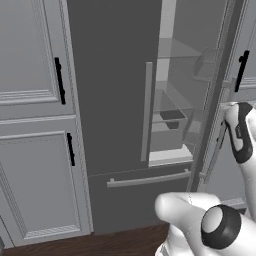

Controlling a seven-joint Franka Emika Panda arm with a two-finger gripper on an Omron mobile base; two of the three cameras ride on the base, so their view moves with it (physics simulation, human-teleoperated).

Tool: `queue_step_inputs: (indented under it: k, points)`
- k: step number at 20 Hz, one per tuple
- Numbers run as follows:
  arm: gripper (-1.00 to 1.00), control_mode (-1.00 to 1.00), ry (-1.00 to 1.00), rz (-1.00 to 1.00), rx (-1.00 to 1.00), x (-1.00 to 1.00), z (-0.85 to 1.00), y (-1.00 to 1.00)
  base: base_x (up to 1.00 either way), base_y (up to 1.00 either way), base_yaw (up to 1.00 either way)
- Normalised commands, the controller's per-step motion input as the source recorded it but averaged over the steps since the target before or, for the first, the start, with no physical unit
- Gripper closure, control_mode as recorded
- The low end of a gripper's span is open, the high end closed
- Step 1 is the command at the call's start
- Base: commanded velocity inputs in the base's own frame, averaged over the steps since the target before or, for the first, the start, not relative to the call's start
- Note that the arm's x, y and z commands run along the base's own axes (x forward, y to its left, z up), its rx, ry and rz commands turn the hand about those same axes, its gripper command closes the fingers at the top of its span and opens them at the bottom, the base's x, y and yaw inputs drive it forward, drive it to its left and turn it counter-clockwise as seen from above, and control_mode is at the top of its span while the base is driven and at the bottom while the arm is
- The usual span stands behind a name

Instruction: Grab a lemon wedge from the fridge and one ice cube from the ice bowl, and put them in the glass of lemonade.

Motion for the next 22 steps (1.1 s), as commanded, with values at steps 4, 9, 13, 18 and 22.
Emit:
queue_step_inputs:
  k: [4, 9, 13, 18, 22]
  points:
    - [-1.0, -1.0, 0.02, -0.13, 0.0, -0.66, 0.32, -0.11, 0.0, 0.0, 0.0]
    - [-1.0, -1.0, -0.05, 0.0, -0.12, -0.66, 0.75, 0.7, 0.0, 0.0, 0.0]
    - [-1.0, -1.0, 0.06, 0.0, -0.27, -0.07, 0.5, 1.0, 0.0, 0.0, 0.0]
    - [-1.0, -1.0, 0.23, -0.01, -0.35, 0.35, 0.06, 1.0, 0.0, 0.0, 0.0]
    - [-1.0, -1.0, 0.24, -0.21, -0.35, 0.7, 0.0, 0.59, 0.0, 0.0, 0.0]
